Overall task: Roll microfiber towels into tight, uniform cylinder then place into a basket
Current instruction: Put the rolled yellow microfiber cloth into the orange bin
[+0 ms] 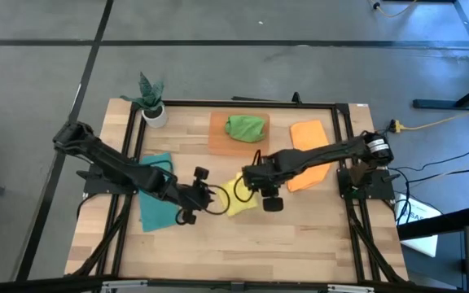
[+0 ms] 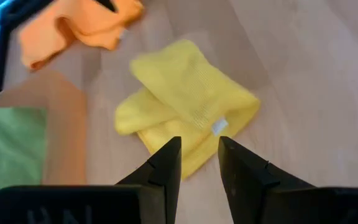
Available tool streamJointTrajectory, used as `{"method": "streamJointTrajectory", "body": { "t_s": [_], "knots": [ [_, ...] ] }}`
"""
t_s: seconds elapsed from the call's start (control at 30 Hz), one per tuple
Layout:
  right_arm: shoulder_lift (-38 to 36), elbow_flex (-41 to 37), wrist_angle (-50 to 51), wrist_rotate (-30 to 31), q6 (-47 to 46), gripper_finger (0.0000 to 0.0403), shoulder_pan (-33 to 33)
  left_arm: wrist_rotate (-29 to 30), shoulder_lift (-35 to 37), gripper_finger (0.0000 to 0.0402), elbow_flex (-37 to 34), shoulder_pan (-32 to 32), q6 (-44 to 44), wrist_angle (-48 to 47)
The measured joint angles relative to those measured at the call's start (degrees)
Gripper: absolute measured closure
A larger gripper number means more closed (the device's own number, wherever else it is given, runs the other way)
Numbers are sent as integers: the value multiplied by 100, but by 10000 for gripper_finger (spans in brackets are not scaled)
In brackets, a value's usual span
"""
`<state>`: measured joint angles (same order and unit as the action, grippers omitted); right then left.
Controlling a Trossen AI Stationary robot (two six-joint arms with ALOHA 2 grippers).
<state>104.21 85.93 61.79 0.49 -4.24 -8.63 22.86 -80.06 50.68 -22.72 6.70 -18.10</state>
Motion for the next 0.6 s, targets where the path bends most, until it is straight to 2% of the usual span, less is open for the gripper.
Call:
{"method": "streamJointTrajectory", "body": {
  "t_s": [0.13, 0.4, 0.6],
  "knots": [
    [-104, 0, -216, 291, -25, 292, -212, 12, 320, 303, 0, 4, -356, -39],
    [-3, -52, -1123, 307, 432, 292, -727, -5, 510, 303, 0, -79, -807, -281],
    [-5, -633, -2157, 306, 462, 292, -1001, 2, 381, 303, 0, -22, -1112, -277]
  ]
}}
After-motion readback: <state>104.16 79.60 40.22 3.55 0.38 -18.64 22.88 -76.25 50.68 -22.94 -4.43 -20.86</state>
